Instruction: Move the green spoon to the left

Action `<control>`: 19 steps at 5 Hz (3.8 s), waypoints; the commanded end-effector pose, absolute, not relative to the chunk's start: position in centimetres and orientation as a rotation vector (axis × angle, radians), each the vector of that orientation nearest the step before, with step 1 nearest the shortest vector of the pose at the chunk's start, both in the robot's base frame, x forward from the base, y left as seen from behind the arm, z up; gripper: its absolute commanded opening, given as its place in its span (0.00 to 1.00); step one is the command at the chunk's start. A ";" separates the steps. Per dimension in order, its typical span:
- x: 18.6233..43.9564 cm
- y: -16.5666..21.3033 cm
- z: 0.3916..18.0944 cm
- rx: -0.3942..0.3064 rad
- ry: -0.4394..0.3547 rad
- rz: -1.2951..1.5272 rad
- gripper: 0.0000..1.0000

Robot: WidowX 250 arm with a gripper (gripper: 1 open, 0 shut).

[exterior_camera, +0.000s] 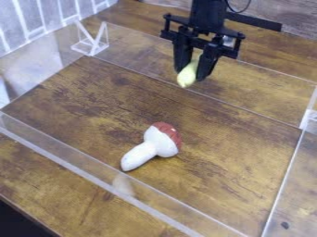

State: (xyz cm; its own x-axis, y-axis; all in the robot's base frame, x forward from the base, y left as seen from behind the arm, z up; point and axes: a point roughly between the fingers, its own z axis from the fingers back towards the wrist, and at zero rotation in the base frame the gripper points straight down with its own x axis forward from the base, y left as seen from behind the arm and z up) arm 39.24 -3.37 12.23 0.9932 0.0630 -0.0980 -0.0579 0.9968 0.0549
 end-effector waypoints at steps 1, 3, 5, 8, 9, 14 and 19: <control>39.3 -2.0 16.4 0.041 0.001 0.082 0.00; 39.7 -3.4 16.7 0.030 -0.014 0.052 0.00; 39.0 -3.2 17.7 0.026 -0.031 -0.044 0.00; 38.5 -4.4 18.5 0.043 -0.042 -0.011 0.00; 38.2 -2.8 18.5 0.054 -0.037 -0.018 0.00; 32.6 8.2 10.7 0.154 0.041 -0.011 0.00; 34.5 8.4 9.1 0.158 0.078 -0.132 0.00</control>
State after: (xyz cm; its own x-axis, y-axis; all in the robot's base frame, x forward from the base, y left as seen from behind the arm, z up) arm 33.60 8.63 7.07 0.9824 -0.1110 -0.1501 0.1308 0.9830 0.1291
